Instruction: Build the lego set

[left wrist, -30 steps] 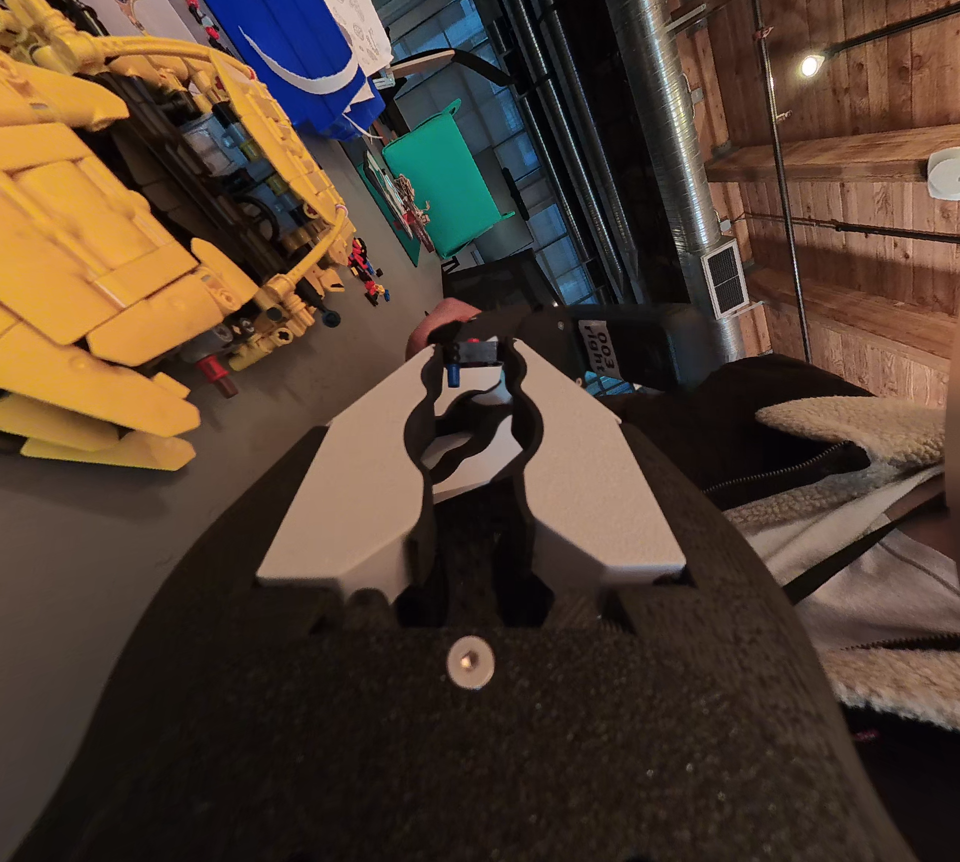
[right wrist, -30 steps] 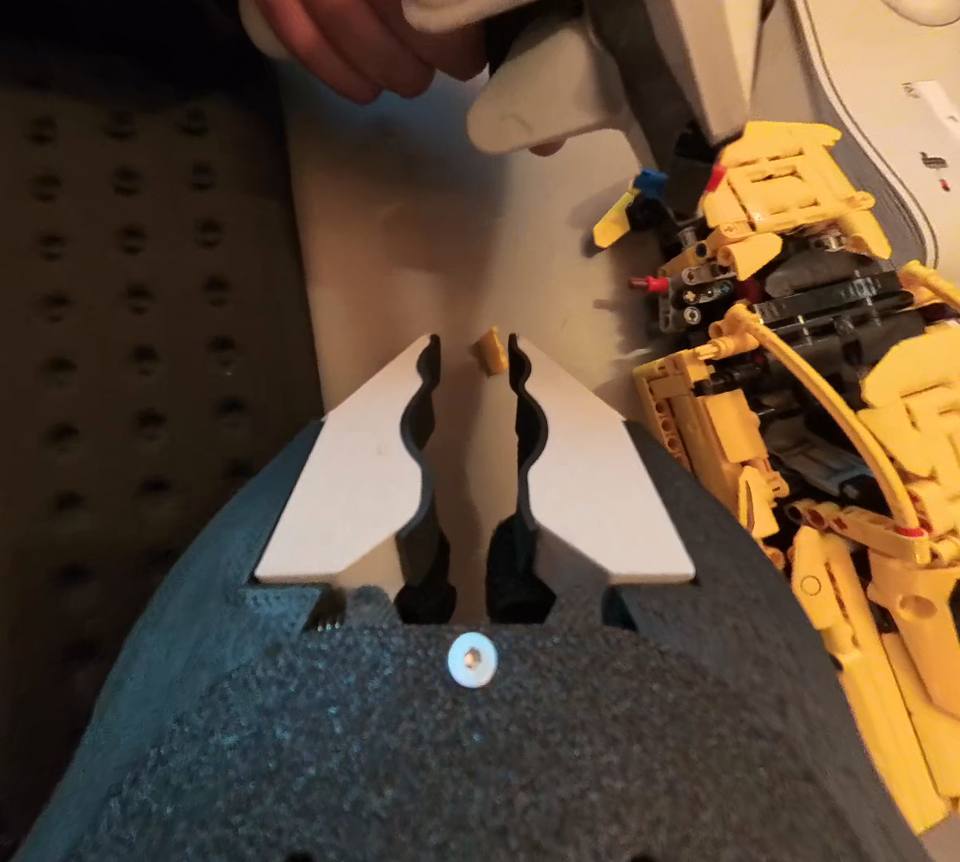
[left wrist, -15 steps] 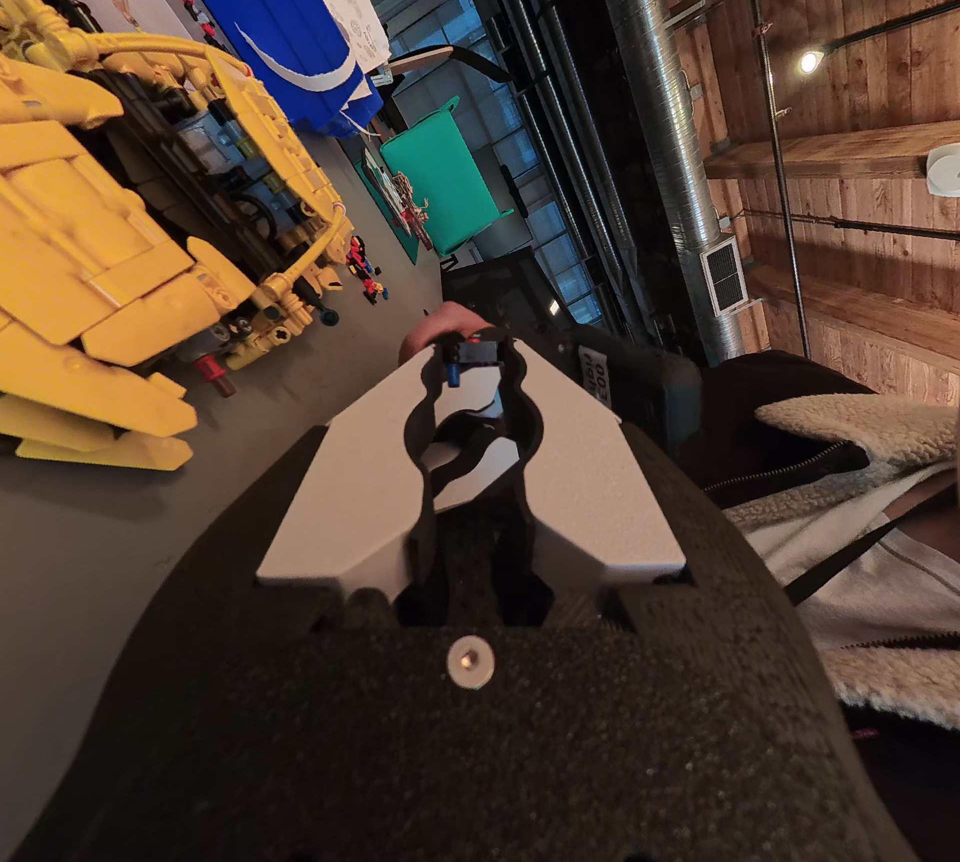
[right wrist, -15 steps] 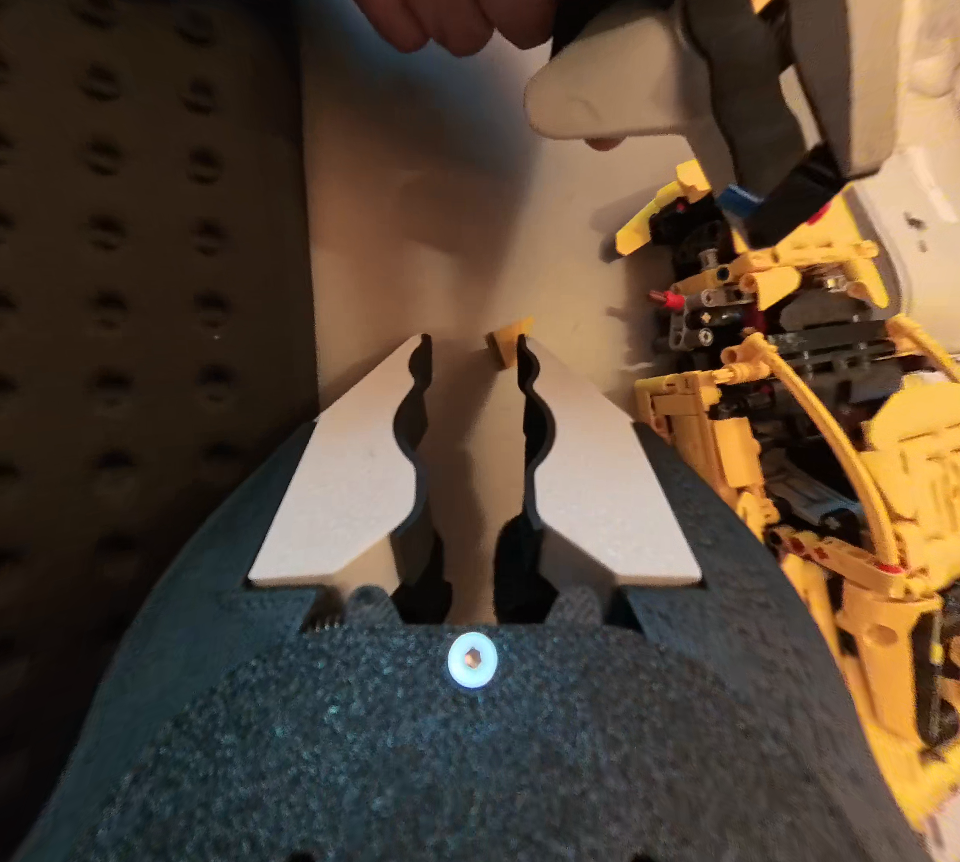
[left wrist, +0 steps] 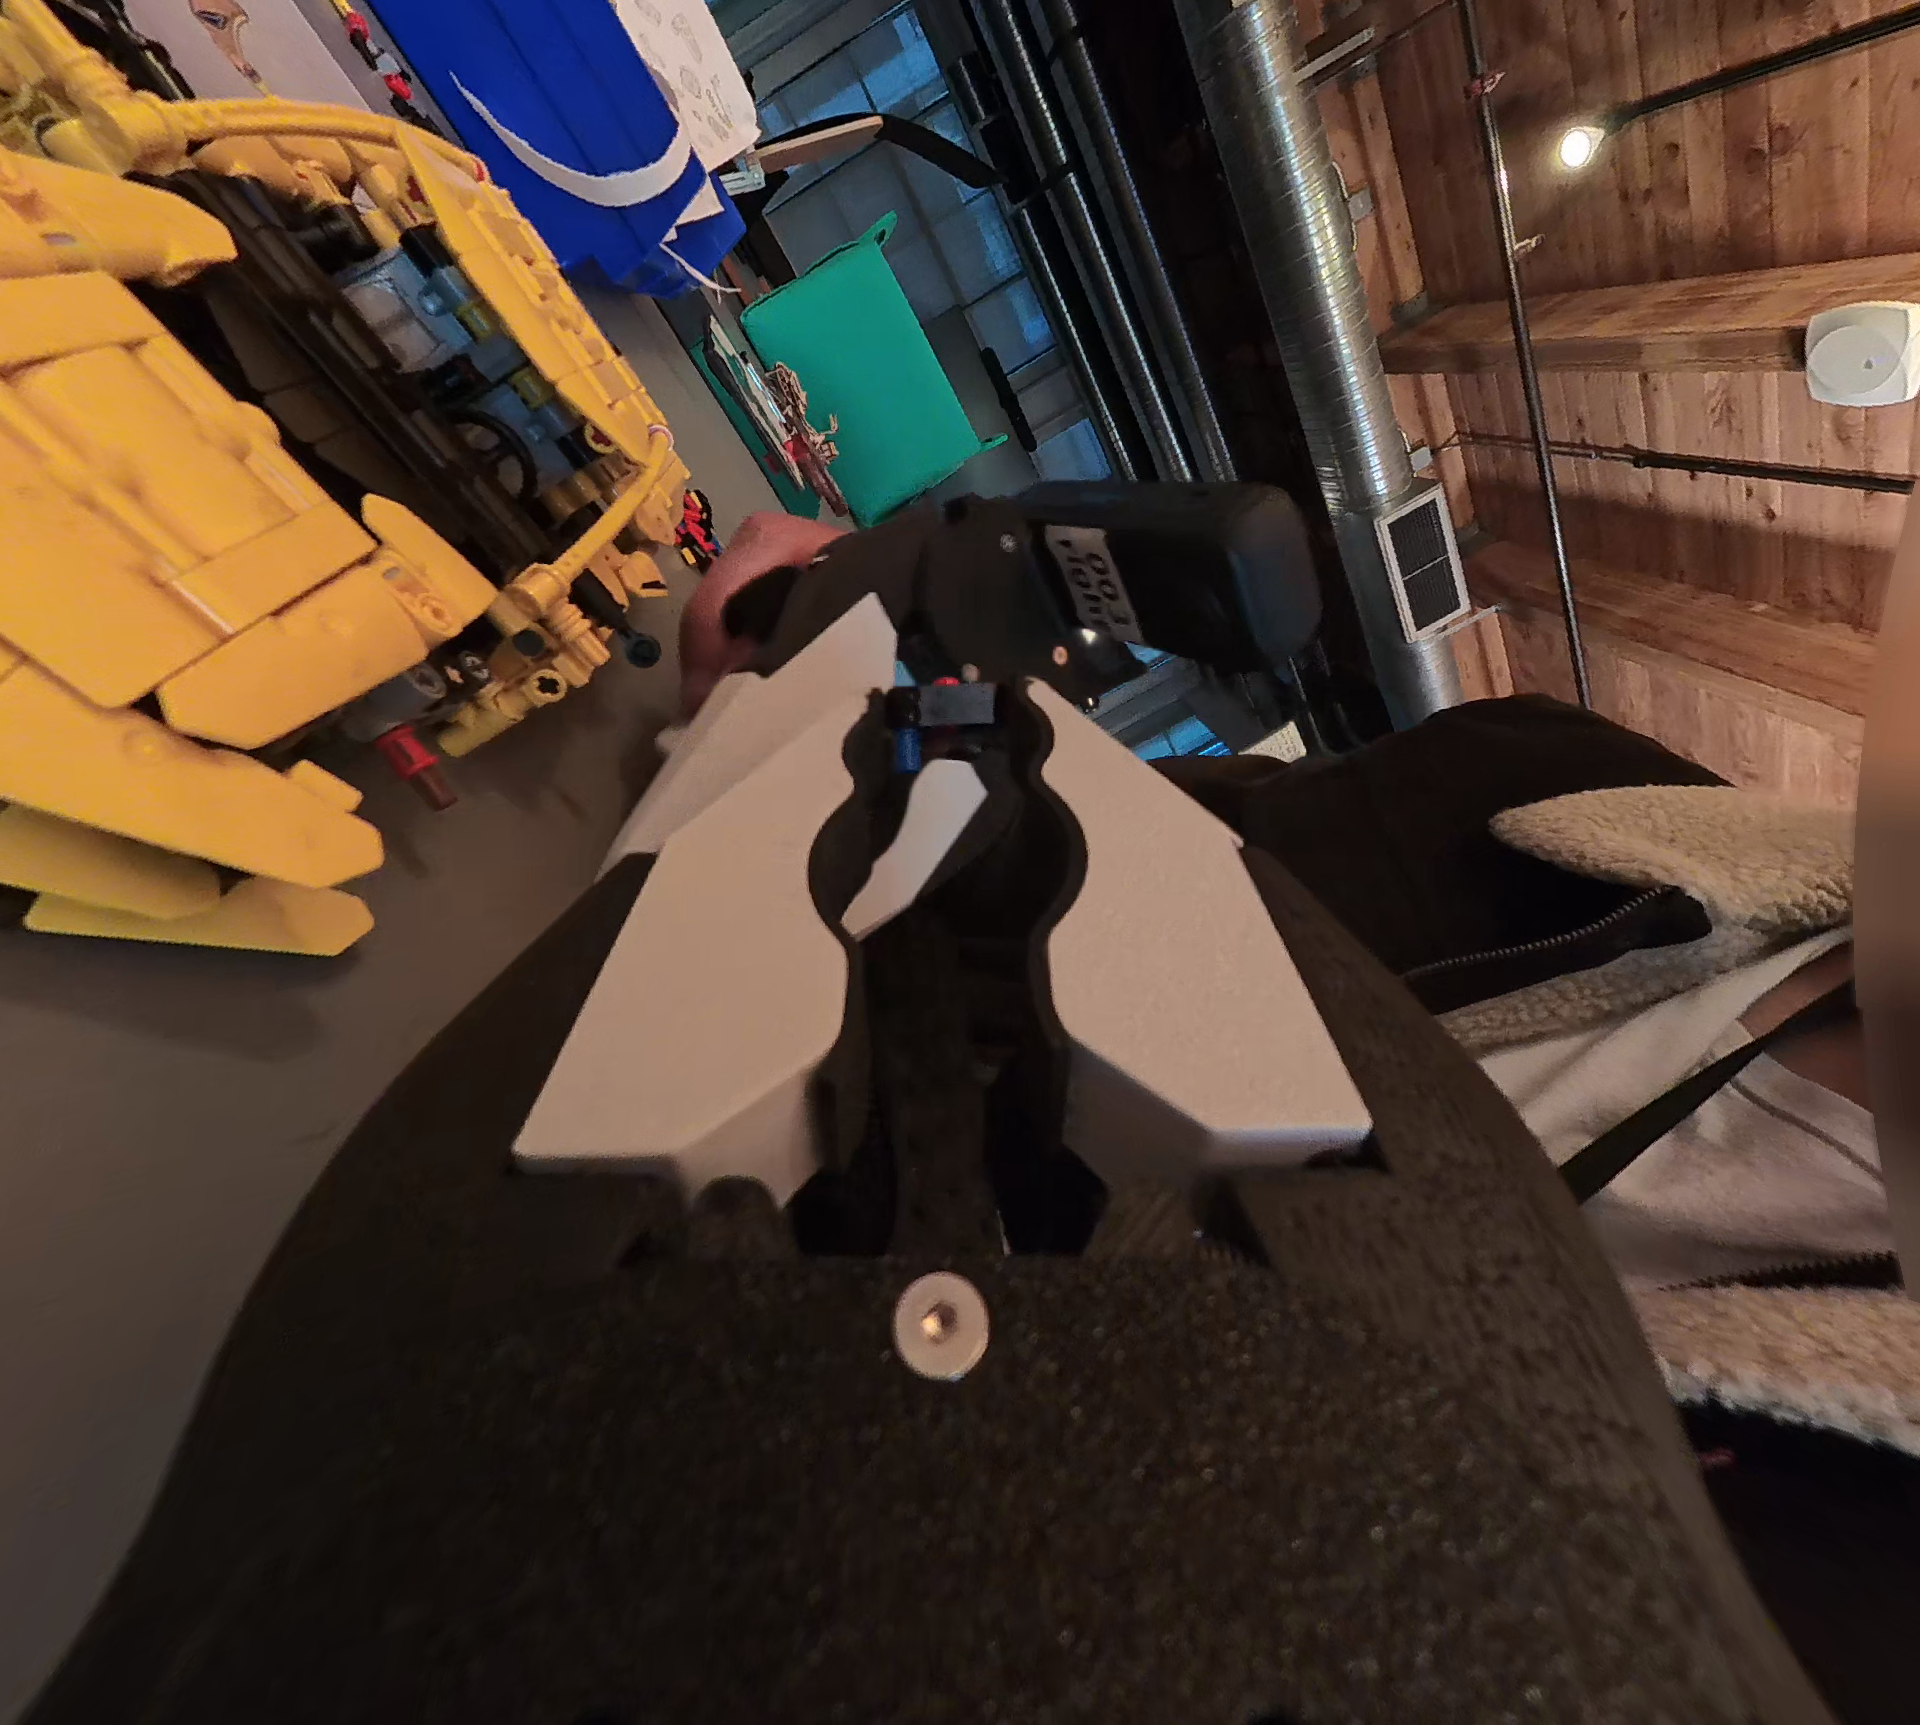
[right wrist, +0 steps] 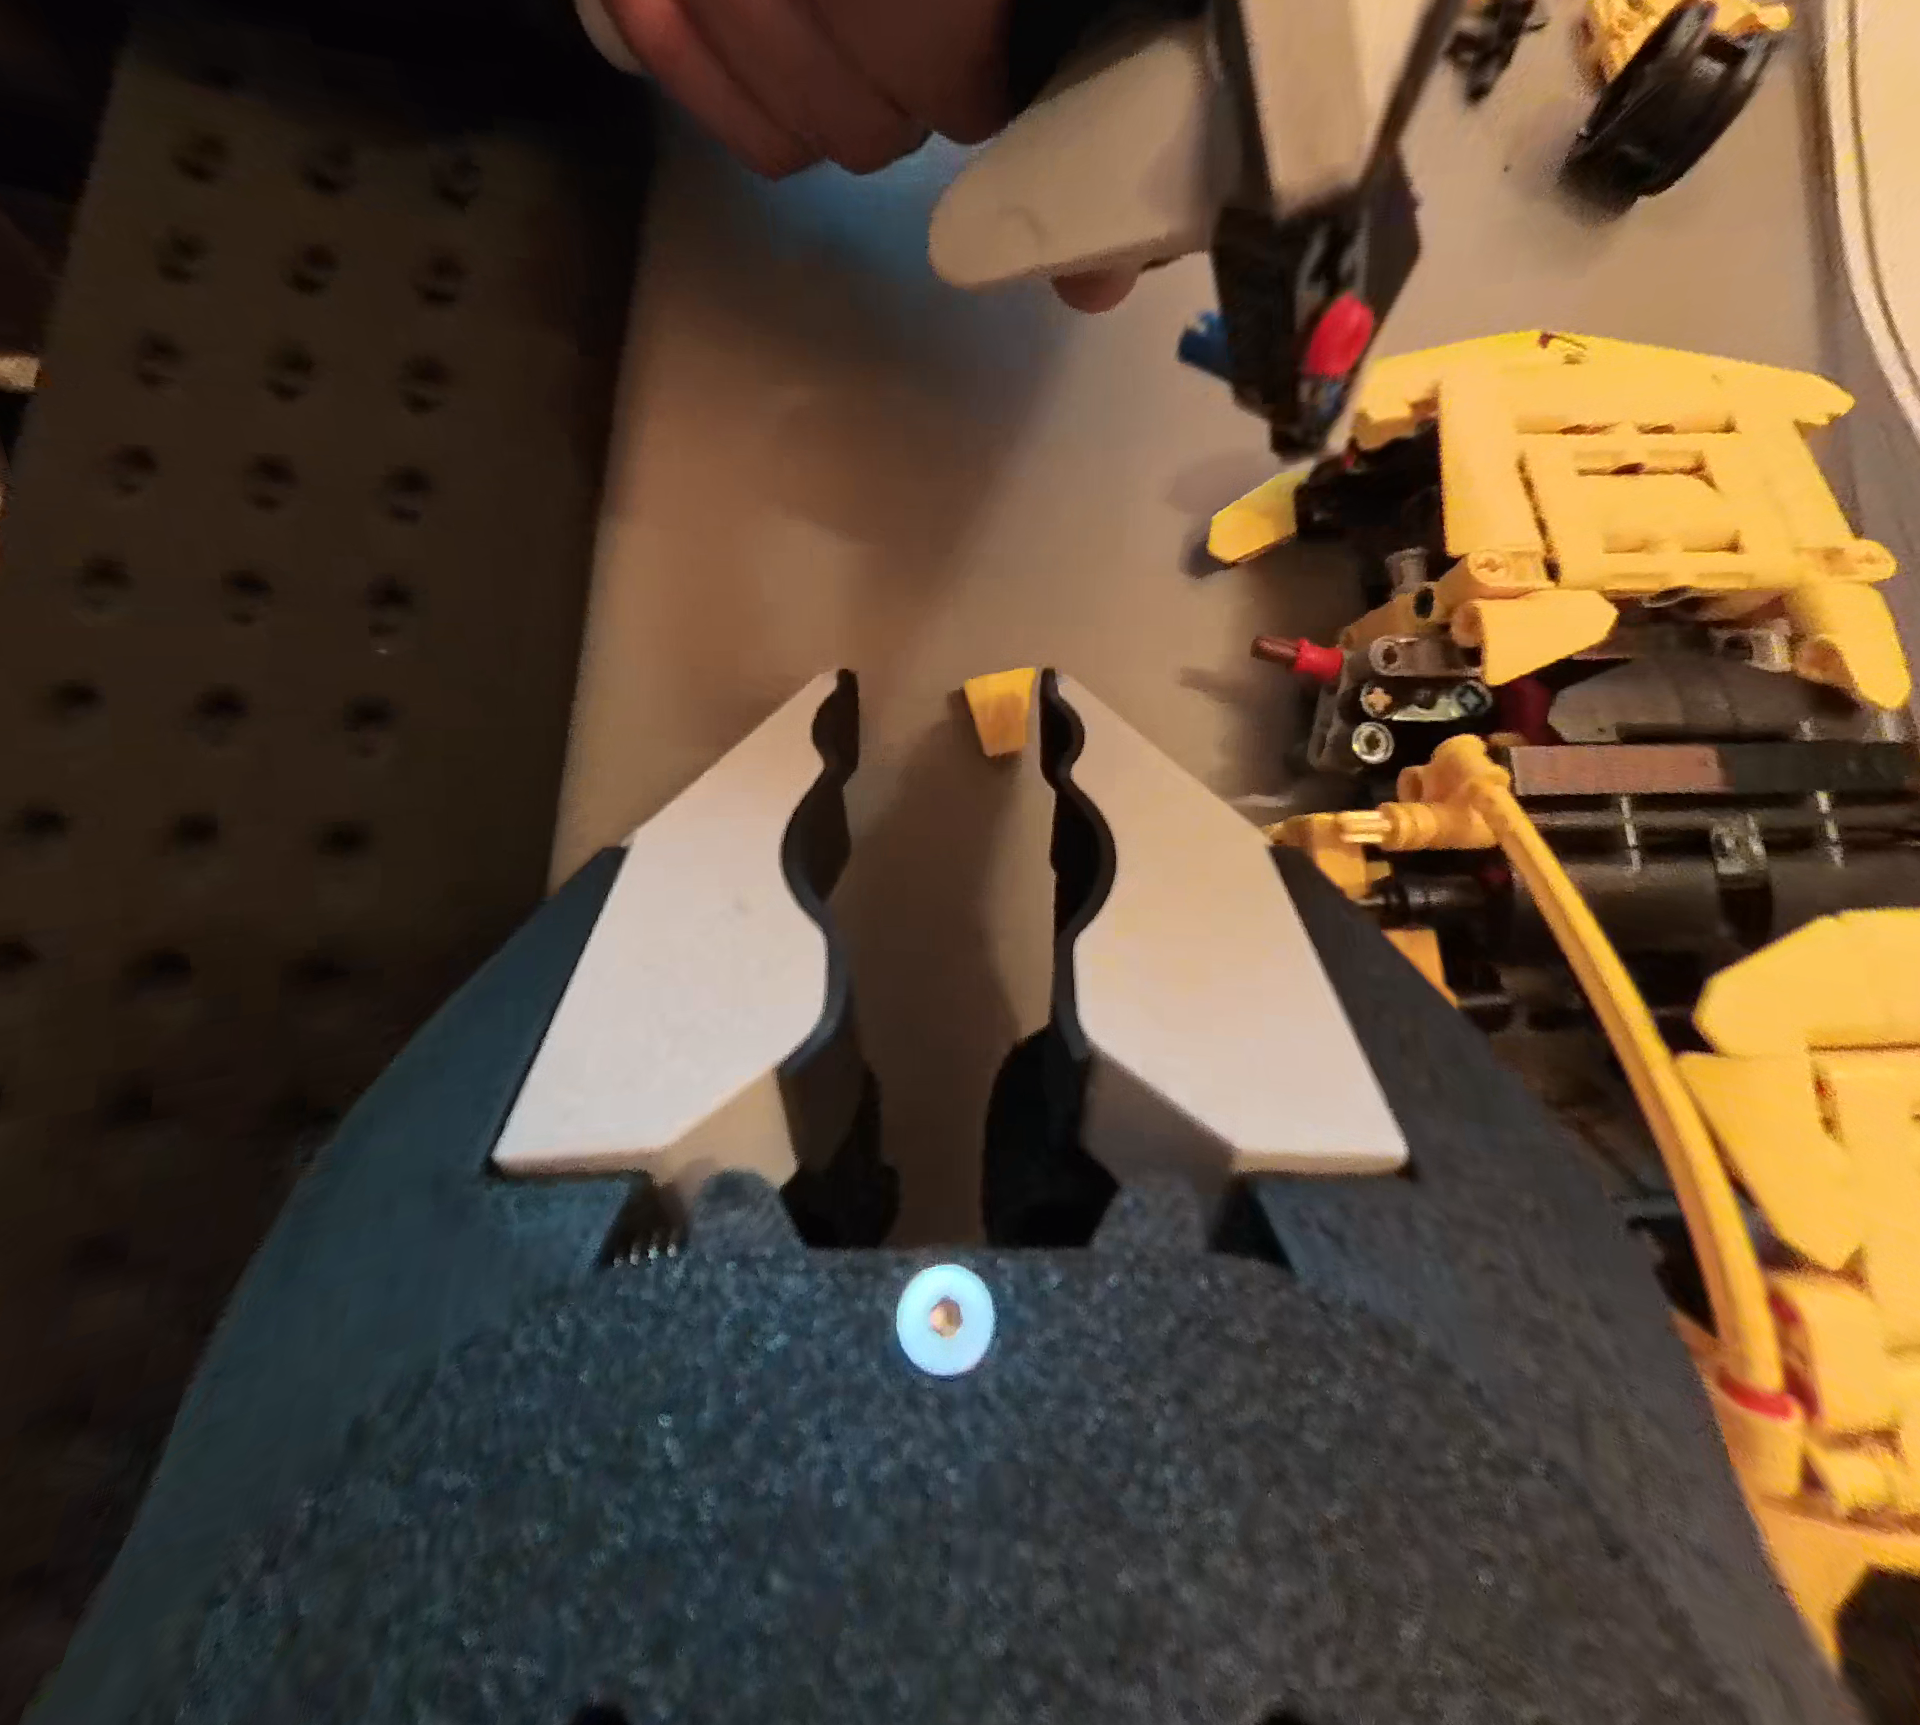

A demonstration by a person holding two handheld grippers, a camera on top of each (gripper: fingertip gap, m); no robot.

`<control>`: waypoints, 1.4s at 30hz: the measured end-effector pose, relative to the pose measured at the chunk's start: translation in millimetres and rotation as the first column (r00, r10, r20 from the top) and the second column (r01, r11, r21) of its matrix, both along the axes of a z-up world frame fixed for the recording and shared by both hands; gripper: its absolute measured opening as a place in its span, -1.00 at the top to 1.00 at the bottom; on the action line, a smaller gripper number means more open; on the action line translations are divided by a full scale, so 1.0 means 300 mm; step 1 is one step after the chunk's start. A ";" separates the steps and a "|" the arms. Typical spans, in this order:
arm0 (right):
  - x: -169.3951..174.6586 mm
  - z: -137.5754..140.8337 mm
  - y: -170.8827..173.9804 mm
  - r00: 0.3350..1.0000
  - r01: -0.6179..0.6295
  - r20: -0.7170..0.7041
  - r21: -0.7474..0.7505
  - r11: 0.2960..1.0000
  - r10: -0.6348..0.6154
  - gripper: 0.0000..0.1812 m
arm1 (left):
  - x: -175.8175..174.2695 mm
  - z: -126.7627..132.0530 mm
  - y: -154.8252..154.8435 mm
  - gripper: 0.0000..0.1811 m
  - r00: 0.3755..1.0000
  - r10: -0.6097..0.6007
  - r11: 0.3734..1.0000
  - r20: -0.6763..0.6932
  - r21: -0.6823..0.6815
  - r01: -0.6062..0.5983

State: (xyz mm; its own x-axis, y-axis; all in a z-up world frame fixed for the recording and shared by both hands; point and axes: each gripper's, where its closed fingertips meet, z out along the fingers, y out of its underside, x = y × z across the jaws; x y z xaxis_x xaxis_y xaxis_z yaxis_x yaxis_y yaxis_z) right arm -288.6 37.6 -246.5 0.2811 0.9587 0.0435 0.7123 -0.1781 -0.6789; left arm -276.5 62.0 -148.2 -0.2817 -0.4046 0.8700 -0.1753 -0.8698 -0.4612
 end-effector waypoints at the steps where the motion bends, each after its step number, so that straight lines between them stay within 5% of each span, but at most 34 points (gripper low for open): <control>1: 0.003 -0.007 0.004 1.000 -0.011 -0.002 -0.010 1.000 0.011 0.63 | -0.002 0.005 0.002 0.76 1.000 0.000 1.000 0.008 -0.003 0.000; 17: 0.013 -0.026 0.048 1.000 -0.007 -0.005 0.021 1.000 0.007 0.88 | -0.028 0.064 -0.018 0.75 0.991 -0.054 0.997 0.121 -0.052 0.060; 21: 0.042 0.145 0.091 0.962 0.108 -0.256 0.051 0.993 -0.092 0.89 | -0.042 0.092 -0.016 0.75 0.982 -0.059 0.994 0.178 -0.083 0.075; 24: 0.071 0.306 0.116 0.846 0.199 -0.505 0.004 0.980 -0.170 0.89 | -0.044 0.107 -0.032 0.75 0.976 -0.083 0.991 0.203 -0.083 0.101; 27: 0.060 0.406 0.088 0.711 0.151 -0.683 -0.084 0.985 -0.167 0.89 | -0.035 0.099 -0.044 0.75 0.977 -0.100 0.990 0.188 -0.076 0.115; 42: -0.007 0.406 0.028 0.730 -0.015 -0.683 0.004 1.000 0.014 0.89 | -0.026 0.092 -0.075 0.76 0.966 -0.172 0.970 0.195 -0.139 0.201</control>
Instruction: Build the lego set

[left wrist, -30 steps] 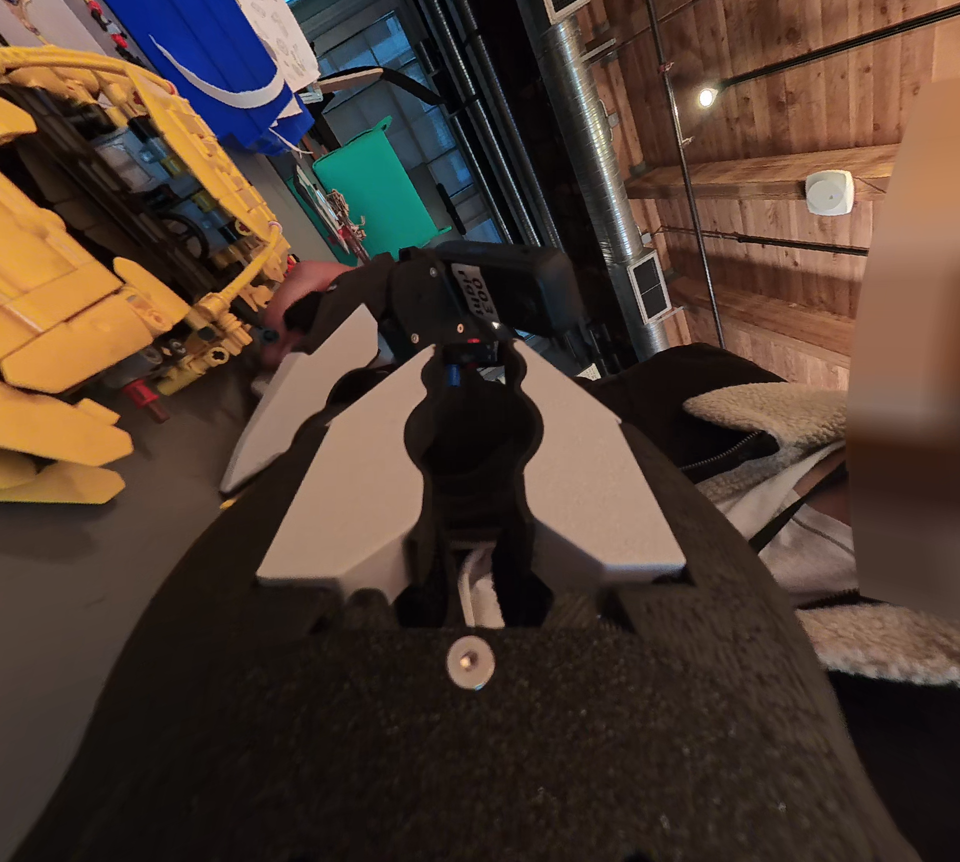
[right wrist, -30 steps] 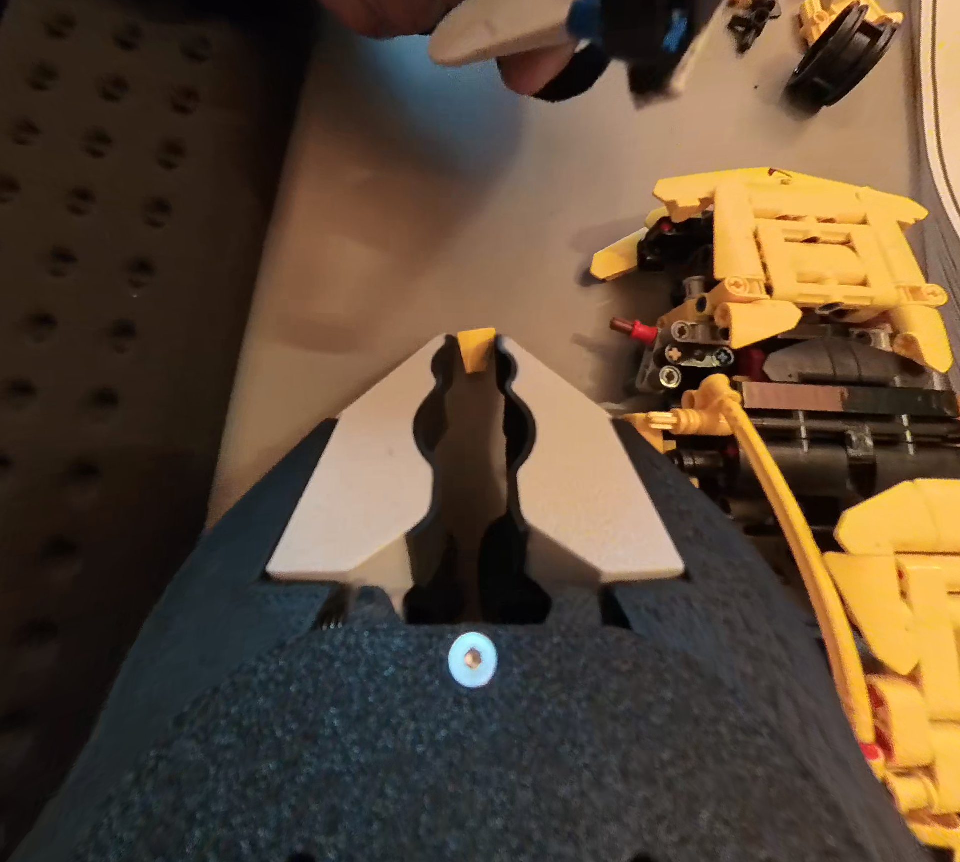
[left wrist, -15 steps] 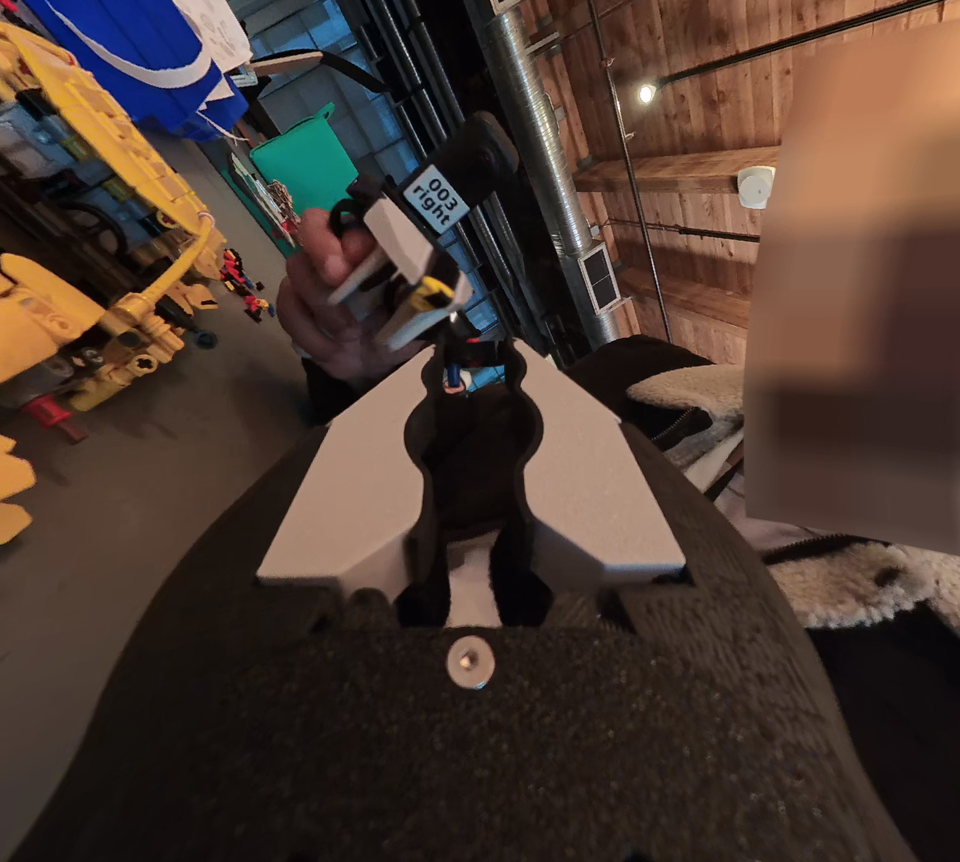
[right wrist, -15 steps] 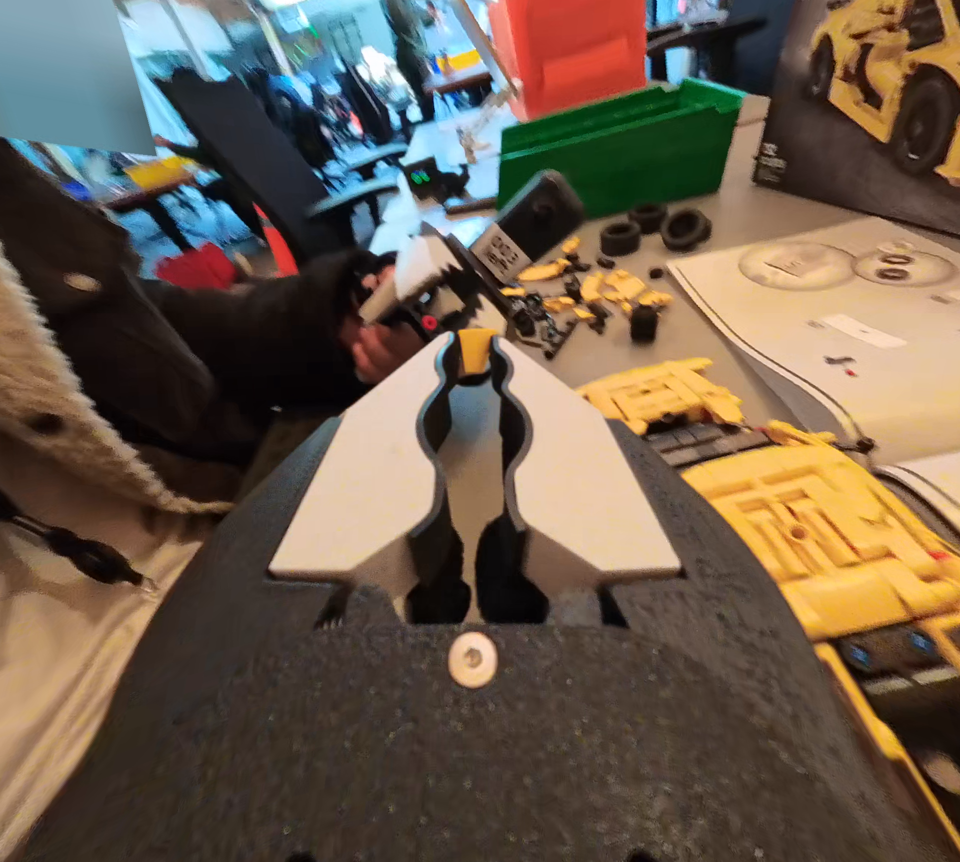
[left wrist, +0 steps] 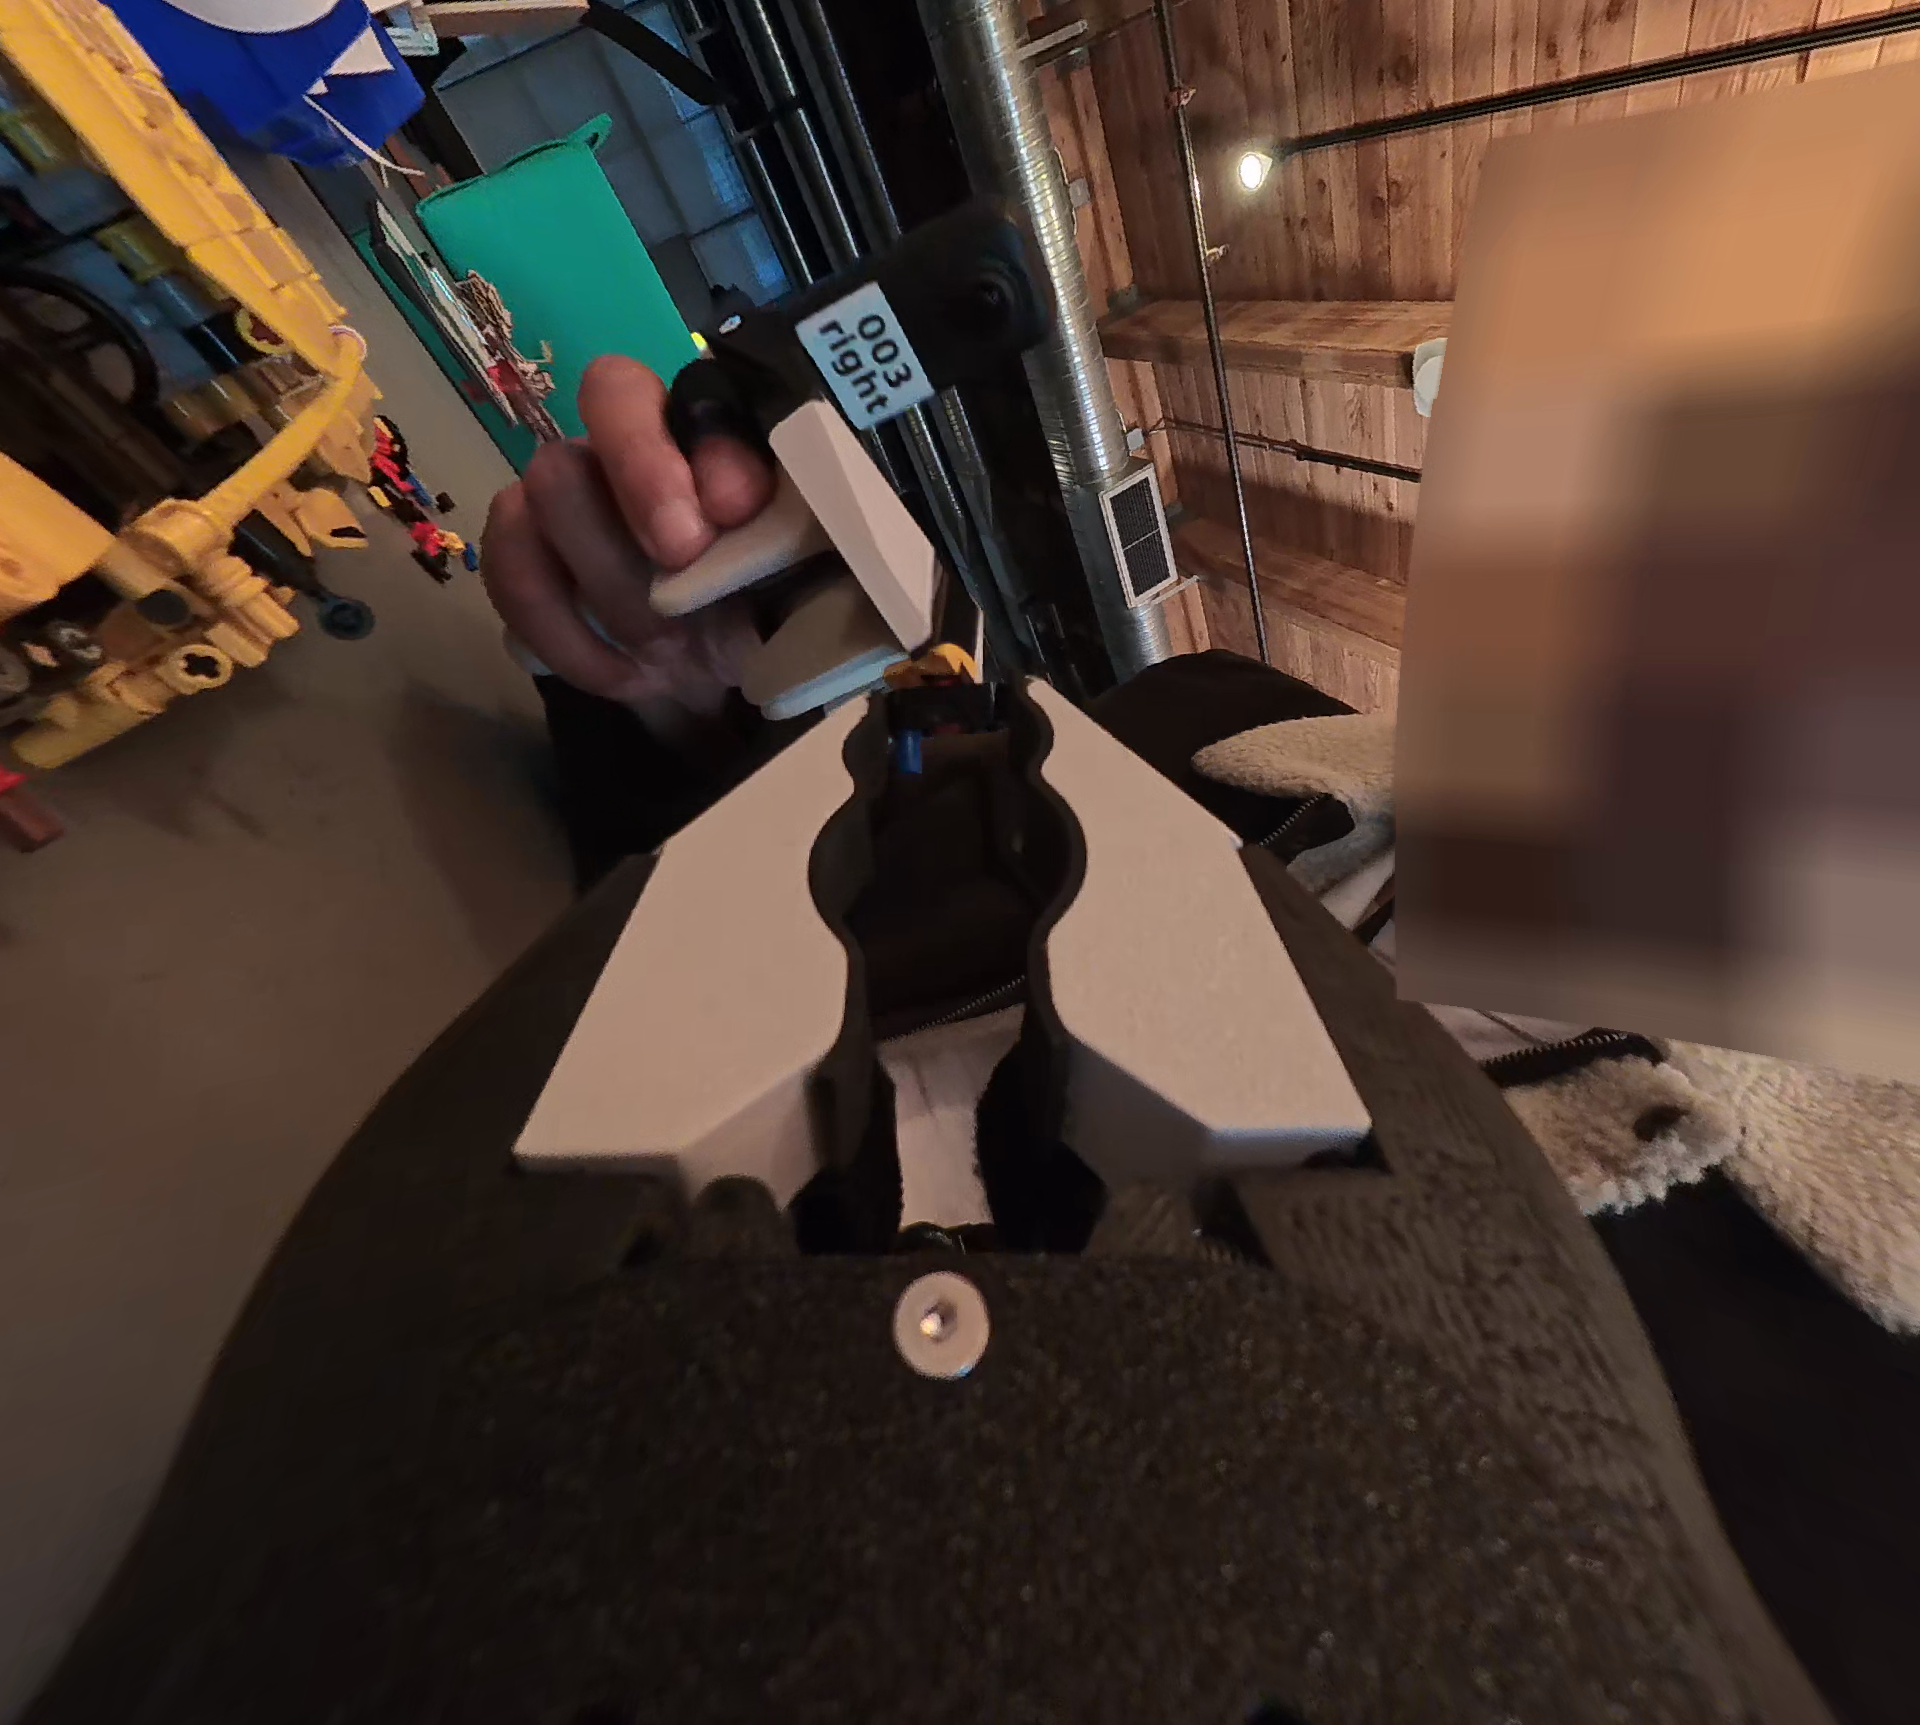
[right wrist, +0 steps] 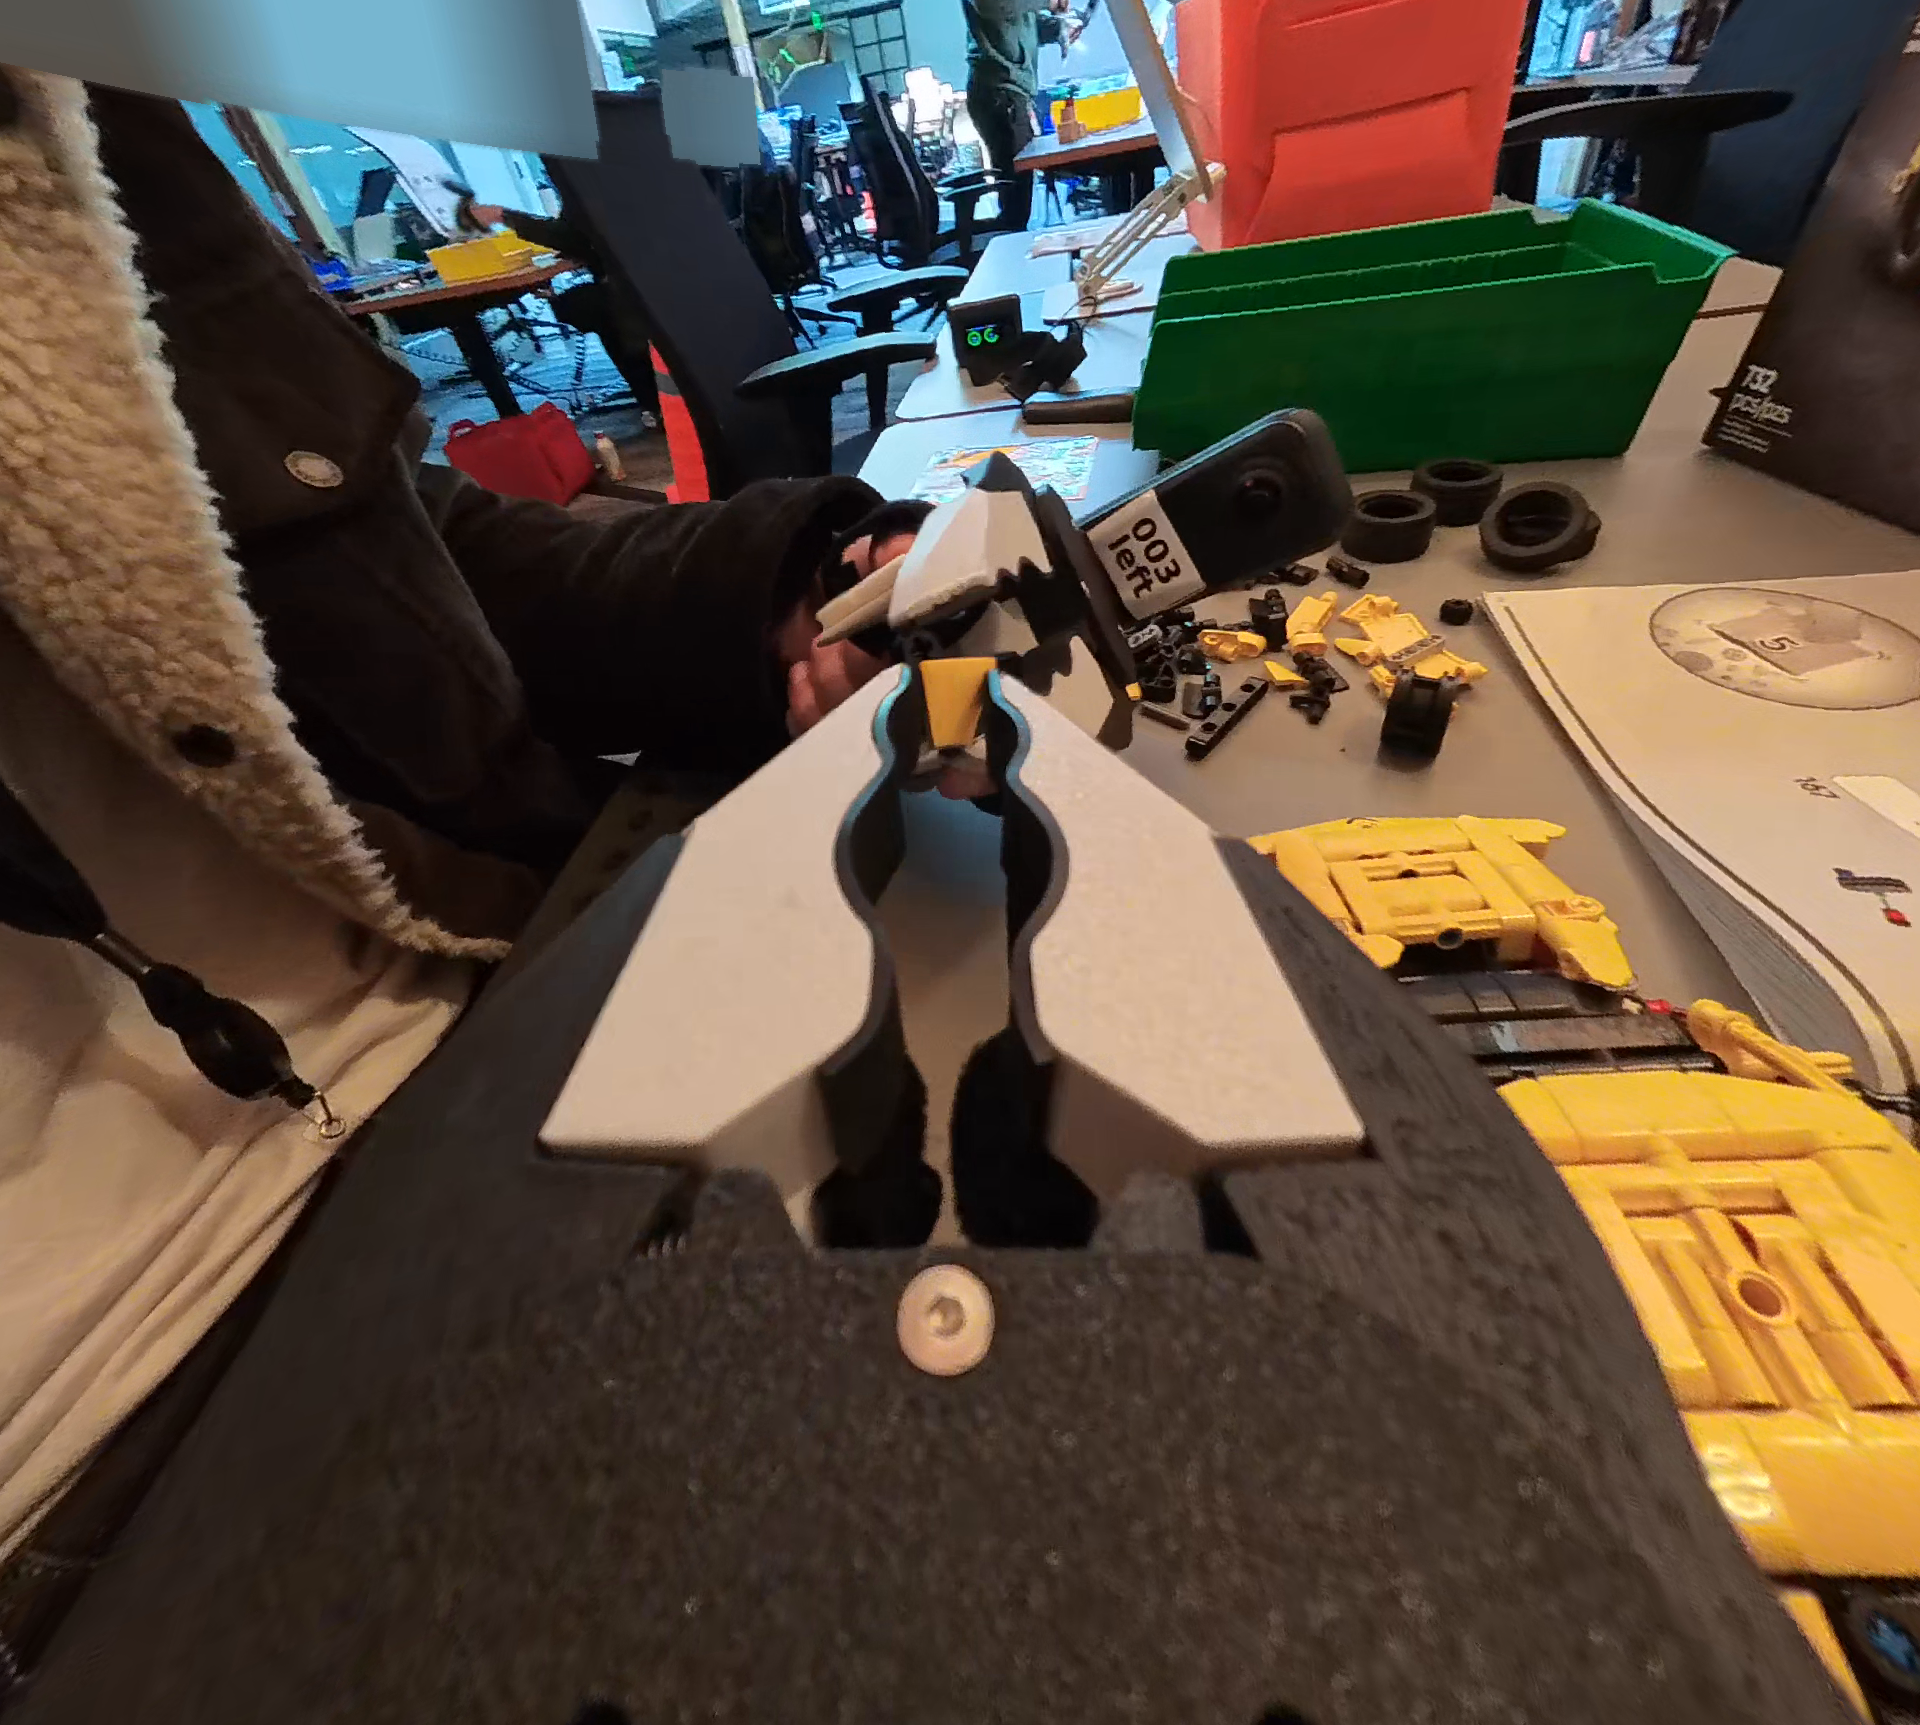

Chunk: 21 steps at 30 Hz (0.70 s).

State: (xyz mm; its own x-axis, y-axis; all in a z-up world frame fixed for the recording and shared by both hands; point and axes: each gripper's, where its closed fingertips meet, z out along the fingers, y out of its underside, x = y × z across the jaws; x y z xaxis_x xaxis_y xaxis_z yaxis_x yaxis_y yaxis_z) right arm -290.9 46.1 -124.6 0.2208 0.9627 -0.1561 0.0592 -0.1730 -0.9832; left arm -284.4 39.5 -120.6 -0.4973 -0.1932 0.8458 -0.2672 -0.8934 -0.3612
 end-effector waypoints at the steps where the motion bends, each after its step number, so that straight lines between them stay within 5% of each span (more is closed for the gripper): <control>1: -0.002 0.003 -0.006 1.000 -0.021 -0.012 -0.010 1.000 0.021 0.89 | -0.001 0.003 -0.005 0.76 1.000 -0.009 1.000 0.006 0.000 0.009; 14: -0.013 0.009 -0.113 0.933 -0.355 -0.129 -0.200 0.913 0.334 0.89 | -0.005 0.018 -0.105 0.77 0.985 -0.166 0.986 0.035 0.031 0.165; 21: -0.014 0.010 -0.081 0.971 -0.238 -0.045 -0.042 0.970 0.236 0.90 | -0.002 0.022 -0.076 0.77 0.989 -0.137 0.990 0.048 -0.033 0.139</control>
